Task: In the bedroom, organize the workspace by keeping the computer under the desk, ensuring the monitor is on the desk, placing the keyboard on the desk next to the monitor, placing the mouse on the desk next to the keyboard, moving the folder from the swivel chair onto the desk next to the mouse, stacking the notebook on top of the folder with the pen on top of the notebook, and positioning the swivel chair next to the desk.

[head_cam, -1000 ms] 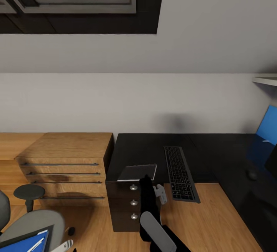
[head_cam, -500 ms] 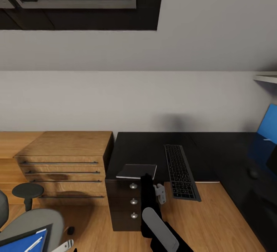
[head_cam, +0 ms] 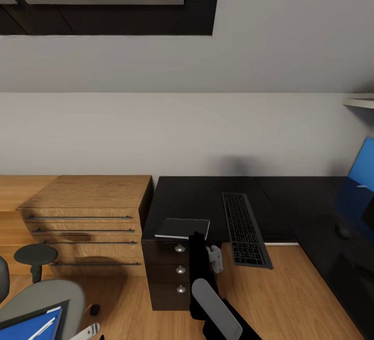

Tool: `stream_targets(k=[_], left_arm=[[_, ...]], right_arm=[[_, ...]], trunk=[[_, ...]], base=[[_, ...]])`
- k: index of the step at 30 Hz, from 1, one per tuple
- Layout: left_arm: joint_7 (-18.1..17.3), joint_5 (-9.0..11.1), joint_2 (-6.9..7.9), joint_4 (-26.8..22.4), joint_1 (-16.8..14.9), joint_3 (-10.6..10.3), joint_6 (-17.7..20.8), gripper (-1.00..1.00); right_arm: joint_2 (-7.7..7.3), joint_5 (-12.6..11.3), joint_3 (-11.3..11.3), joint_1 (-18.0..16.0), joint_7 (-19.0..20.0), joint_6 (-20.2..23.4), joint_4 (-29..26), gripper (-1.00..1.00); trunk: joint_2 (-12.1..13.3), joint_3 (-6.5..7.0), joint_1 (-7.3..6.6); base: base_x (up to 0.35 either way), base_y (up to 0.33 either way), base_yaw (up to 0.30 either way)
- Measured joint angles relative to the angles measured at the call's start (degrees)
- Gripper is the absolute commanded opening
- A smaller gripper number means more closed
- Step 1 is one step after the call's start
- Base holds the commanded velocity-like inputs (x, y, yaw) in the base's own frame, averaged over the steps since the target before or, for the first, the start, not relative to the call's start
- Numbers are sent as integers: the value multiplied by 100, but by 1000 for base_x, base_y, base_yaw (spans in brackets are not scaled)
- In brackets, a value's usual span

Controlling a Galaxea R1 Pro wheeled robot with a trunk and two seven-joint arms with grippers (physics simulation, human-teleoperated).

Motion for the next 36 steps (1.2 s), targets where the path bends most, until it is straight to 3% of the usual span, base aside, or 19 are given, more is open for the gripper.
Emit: stream_targets(k=[5,13,18,36], left_arm=[[-1,-5,0,3,0,-3,2,100],[5,-6,0,11,0,-4,8,100],[6,-13,0,13,0,-4,9,100],[6,-15,0,15,0,-4,9,100]], right_arm=[[0,24,2,8,67,-4,-173,-100],[0,29,-1,23,721,-17,-232,-100],[0,14,-5,24,881,-21,-237,-100],[0,5,-11,27,892,-15,-237,-100]], trunk=[[-201,-90,110],[-522,-234,286],[-722,-324,395],[-1445,-647,791]], base=[[0,0,0],[0,0,0],[0,0,0],[0,0,0]])
